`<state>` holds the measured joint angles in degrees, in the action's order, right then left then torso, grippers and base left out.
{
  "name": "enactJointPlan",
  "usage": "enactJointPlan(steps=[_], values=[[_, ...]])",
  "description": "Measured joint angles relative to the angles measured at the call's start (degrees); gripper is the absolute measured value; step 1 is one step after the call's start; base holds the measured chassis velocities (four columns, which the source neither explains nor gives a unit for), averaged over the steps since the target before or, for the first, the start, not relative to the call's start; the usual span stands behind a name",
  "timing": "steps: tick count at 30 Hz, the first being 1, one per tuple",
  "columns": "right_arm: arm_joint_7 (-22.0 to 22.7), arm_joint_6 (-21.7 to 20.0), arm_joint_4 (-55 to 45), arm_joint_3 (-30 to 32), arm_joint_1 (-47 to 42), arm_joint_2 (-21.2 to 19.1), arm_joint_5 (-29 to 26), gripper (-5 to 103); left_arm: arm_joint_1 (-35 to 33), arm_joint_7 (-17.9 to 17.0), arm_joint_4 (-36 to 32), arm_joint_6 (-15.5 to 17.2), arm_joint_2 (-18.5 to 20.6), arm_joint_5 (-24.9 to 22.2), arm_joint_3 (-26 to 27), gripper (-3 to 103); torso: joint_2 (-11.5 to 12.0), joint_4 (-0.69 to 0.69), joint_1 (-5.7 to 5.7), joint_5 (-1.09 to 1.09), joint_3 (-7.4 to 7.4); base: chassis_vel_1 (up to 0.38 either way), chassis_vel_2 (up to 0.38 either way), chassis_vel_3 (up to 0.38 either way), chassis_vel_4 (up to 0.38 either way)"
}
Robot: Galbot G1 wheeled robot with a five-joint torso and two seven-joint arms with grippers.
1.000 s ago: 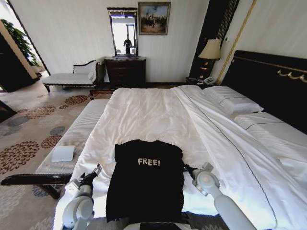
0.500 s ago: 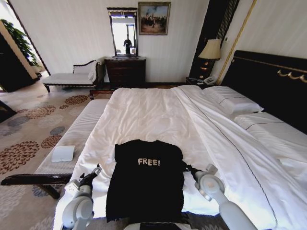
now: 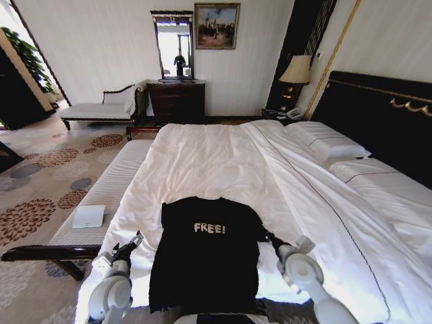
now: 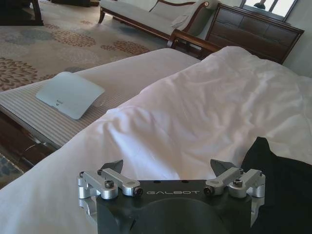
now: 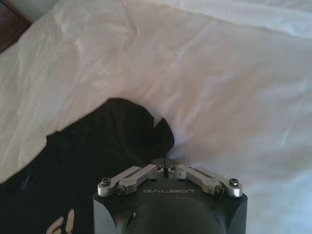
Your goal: Fold the clothes on the bed.
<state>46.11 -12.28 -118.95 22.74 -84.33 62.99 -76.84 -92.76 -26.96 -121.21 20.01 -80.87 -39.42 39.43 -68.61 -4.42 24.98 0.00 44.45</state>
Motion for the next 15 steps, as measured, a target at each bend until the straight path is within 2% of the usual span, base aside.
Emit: enactJointPlan(steps=[4, 8, 15], values=[[0.0, 0.0, 0.2, -1.7, -0.4, 0.2, 0.9, 0, -0.2, 0.0, 0.4, -0.3, -0.2, 0.0, 0.2, 100, 0.0, 0.00, 0.00, 0.00, 0.00, 0.000, 0.000, 0.000, 0.000], [-2.3, 0.3, 0.5, -4.4, -0.5, 0.8, 4.2, 0, -0.3, 0.2, 0.9, -0.6, -0.3, 0.0, 0.3, 100, 0.0, 0.00, 0.00, 0.00, 0.00, 0.000, 0.000, 0.000, 0.000], [-1.9, 0.2, 1.2, -7.7, -0.4, 1.3, 7.6, 0, 0.0, 0.2, 1.0, -0.7, -0.3, -0.1, 0.3, 100, 0.0, 0.00, 0.00, 0.00, 0.00, 0.000, 0.000, 0.000, 0.000]])
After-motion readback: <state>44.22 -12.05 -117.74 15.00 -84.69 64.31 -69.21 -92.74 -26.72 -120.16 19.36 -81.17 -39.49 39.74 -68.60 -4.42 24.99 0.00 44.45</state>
